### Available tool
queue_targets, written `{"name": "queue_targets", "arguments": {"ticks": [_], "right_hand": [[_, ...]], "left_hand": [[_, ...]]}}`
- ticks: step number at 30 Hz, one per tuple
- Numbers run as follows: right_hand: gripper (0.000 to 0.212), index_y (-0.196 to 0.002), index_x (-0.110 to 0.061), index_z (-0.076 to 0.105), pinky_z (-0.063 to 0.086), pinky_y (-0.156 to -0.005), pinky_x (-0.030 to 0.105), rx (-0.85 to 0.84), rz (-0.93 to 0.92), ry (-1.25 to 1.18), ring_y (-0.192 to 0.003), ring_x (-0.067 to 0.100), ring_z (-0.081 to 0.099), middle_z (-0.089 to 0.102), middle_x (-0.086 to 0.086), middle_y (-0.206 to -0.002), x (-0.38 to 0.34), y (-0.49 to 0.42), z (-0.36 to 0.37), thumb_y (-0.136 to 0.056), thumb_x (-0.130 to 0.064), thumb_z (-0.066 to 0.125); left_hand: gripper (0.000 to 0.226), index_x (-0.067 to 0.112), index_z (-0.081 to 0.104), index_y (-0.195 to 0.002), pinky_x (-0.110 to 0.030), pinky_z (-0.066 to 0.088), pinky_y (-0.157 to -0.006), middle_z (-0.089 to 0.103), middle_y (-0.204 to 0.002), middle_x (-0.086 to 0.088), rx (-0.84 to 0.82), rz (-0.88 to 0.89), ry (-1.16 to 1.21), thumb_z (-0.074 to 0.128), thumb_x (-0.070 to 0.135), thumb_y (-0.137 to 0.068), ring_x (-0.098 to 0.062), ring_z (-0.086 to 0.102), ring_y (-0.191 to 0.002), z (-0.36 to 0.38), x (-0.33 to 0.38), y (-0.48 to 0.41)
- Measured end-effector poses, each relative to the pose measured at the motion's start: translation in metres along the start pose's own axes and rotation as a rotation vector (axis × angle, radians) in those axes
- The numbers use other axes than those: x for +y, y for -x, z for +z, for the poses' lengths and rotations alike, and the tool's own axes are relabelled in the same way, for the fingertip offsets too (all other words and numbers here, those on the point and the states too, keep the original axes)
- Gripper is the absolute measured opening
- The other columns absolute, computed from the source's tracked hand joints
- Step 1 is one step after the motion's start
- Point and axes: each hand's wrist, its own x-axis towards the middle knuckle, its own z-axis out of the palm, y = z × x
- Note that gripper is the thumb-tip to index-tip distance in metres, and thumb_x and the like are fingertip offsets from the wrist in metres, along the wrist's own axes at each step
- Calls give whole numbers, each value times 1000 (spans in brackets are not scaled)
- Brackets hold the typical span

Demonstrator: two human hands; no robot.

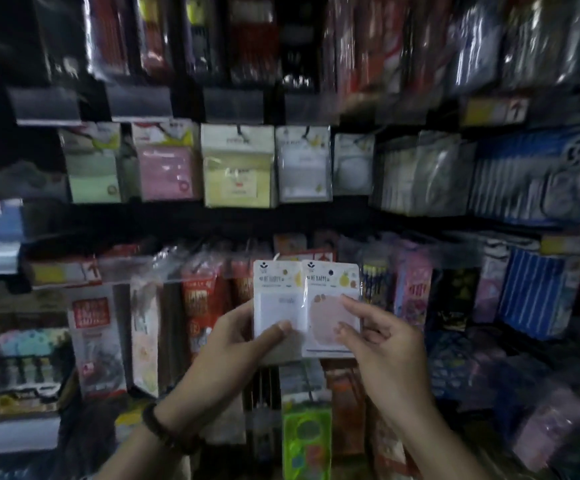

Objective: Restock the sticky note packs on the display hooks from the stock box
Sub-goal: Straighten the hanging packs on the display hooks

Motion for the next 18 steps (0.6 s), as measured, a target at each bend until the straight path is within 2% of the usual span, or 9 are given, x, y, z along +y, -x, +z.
{"name": "queue_targets", "arguments": {"ticks": [2, 4, 8, 10, 12, 14, 16, 18], "right_hand": [[39, -115, -37, 79, 56, -101, 21, 7, -49, -36, -111, -8, 70, 72, -37, -112, -16, -20, 1, -91, -6, 81], [40, -117, -34, 80, 55, -106, 26, -7, -85, -72, -116, -3, 70, 75, -26, -119, -32, -42, 4, -93, -2, 77], [46, -112, -38, 79, 52, -99, 11, 30, -177, -92, -115, -6, 69, 76, -23, -119, -58, -89, 9, -95, 4, 72], [46, -111, -43, 79, 52, -99, 14, 40, -201, -71, -116, -9, 67, 74, -24, -122, -68, -114, 13, -96, 0, 73], [46, -113, -44, 79, 53, -103, 20, 43, -221, -59, -119, -9, 65, 74, -23, -123, -74, -136, 19, -96, -1, 72], [44, -119, -36, 78, 51, -107, 20, 35, -254, -54, -119, -13, 63, 72, -26, -120, -82, -153, 26, -97, 2, 70], [41, -125, -28, 76, 49, -107, 16, 28, -327, -25, -120, -14, 61, 70, -27, -122, -87, -164, 34, -99, 2, 67], [39, -129, -23, 75, 49, -106, 15, 37, -402, -15, -124, -9, 62, 71, -20, -129, -89, -171, 40, -100, 1, 66]], "left_hand": [[38, 18, 64, -138, -39, 63, -95, 76, -131, -4, -7, 21, -24, 65, 9, -101, -24, 75, -118, -9, 18, -14], [43, 23, 62, -140, -41, 63, -94, 75, -132, -3, 19, 66, -55, 67, 8, -100, -23, 75, -117, -17, 37, -26], [43, 28, 63, -134, -30, 65, -86, 76, -125, 10, 134, 235, -204, 71, 8, -96, -12, 75, -113, -33, 74, -46], [46, 31, 62, -133, -26, 65, -79, 76, -121, 15, 233, 298, -249, 73, 9, -94, -10, 76, -109, -43, 87, -55], [59, 37, 53, -140, -27, 66, -75, 75, -121, 11, 339, 335, -261, 75, 11, -92, -10, 75, -109, -51, 97, -61], [81, 48, 37, -152, -27, 66, -75, 72, -121, 10, 424, 405, -279, 75, 11, -91, -9, 75, -109, -55, 101, -66], [98, 60, 23, -156, -26, 65, -73, 71, -119, 12, 439, 462, -260, 74, 9, -91, -8, 76, -105, -56, 105, -70], [104, 66, 17, -156, -25, 65, -70, 72, -114, 12, 419, 477, -254, 73, 7, -91, -7, 77, -102, -53, 109, -72]]}}
